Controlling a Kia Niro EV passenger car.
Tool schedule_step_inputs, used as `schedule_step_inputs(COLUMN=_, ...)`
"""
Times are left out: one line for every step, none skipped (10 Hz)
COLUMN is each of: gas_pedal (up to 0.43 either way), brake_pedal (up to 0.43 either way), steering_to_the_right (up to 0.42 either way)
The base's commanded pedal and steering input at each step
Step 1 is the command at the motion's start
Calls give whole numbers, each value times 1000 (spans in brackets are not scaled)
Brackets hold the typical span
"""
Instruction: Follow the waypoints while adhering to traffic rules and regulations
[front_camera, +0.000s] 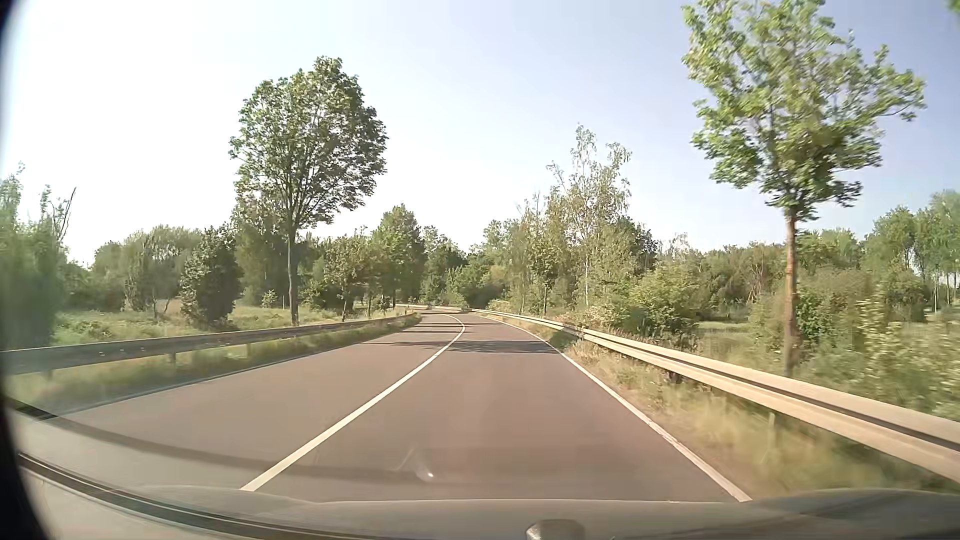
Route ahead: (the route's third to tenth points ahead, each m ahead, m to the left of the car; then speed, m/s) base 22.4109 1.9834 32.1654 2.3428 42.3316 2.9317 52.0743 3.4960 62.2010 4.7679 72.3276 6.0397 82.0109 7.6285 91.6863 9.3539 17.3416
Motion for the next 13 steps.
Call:
schedule_step_inputs(gas_pedal=0, brake_pedal=18, steering_to_the_right=-6)
schedule_step_inputs(gas_pedal=0, brake_pedal=18, steering_to_the_right=-6)
schedule_step_inputs(gas_pedal=0, brake_pedal=18, steering_to_the_right=-6)
schedule_step_inputs(gas_pedal=0, brake_pedal=18, steering_to_the_right=-7)
schedule_step_inputs(gas_pedal=0, brake_pedal=18, steering_to_the_right=-7)
schedule_step_inputs(gas_pedal=0, brake_pedal=18, steering_to_the_right=-7)
schedule_step_inputs(gas_pedal=0, brake_pedal=18, steering_to_the_right=-7)
schedule_step_inputs(gas_pedal=0, brake_pedal=18, steering_to_the_right=-7)
schedule_step_inputs(gas_pedal=8, brake_pedal=18, steering_to_the_right=-7)
schedule_step_inputs(gas_pedal=20, brake_pedal=18, steering_to_the_right=-7)
schedule_step_inputs(gas_pedal=20, brake_pedal=18, steering_to_the_right=-7)
schedule_step_inputs(gas_pedal=20, brake_pedal=18, steering_to_the_right=-6)
schedule_step_inputs(gas_pedal=20, brake_pedal=12, steering_to_the_right=-6)
